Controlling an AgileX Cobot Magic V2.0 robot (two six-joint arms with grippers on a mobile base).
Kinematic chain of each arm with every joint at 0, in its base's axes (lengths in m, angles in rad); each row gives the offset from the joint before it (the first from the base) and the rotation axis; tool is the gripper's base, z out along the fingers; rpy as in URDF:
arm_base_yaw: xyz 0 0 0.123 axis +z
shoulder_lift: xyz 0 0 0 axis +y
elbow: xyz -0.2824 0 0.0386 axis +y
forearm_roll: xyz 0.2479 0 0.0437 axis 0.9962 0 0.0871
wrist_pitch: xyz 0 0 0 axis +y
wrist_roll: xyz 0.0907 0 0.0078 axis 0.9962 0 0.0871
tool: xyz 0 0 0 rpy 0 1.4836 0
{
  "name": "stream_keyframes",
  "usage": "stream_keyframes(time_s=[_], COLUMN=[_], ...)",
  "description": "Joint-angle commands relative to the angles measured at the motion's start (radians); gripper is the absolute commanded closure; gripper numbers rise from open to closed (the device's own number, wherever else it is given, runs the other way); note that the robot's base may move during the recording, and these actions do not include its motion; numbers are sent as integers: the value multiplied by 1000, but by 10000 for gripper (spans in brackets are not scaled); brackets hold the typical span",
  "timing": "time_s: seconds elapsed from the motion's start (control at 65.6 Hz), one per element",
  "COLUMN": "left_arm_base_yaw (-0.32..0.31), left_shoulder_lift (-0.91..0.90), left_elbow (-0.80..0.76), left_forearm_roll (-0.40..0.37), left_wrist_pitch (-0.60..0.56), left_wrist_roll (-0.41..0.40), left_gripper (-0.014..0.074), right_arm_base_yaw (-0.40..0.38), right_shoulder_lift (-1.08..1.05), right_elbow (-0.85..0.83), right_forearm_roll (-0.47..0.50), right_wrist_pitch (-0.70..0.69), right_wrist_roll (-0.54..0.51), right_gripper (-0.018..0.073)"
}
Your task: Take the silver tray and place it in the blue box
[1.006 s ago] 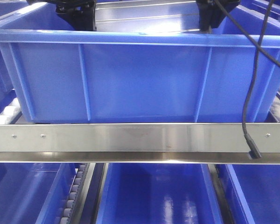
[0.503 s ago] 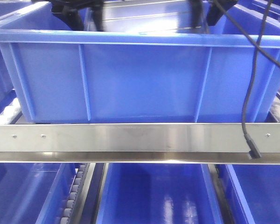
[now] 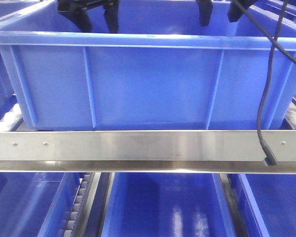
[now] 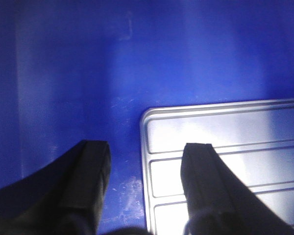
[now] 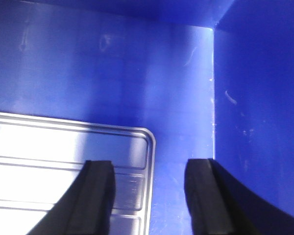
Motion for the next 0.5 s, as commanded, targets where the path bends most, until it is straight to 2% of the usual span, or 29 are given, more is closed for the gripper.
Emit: stream_keyframes(time_s=[0.0, 0.03, 0.091, 0.107, 0.168, 0.274, 0.412, 0.488], left_arm_base_yaw=[2, 2, 2, 2, 2, 4, 26, 26], left_shoulder_lift=[-52, -52, -52, -52, -52, -54, -106, -167], left_elbow=[-37, -37, -37, -37, -37, -44, -52, -22], left_forearm_roll=[17, 17, 17, 17, 17, 17, -62, -74], left_wrist_pitch=[-50, -55, -77, -83, -109, -141, -144, -190], left_wrist_roll=[-2, -2, -2, -2, -2, -2, -2, 2], left_gripper=[430, 479, 596, 620, 713, 690, 689, 689], right_arm_base_yaw=[-6, -6, -6, -6, -6, -6, -6, -6], right_shoulder_lift=[-58, -58, -58, -58, -56, -60, -97, -136], right_elbow=[-39, -39, -39, -39, -39, -39, -29, 10], right_forearm_roll=[-49, -49, -49, -49, -50, -54, 21, 39], right_wrist_pitch=[-53, -55, -57, -59, -81, -125, -200, -262], right_wrist_roll=[-8, -8, -8, -8, -8, -8, -9, -9], right_gripper=[281, 335, 512, 529, 486, 495, 508, 508])
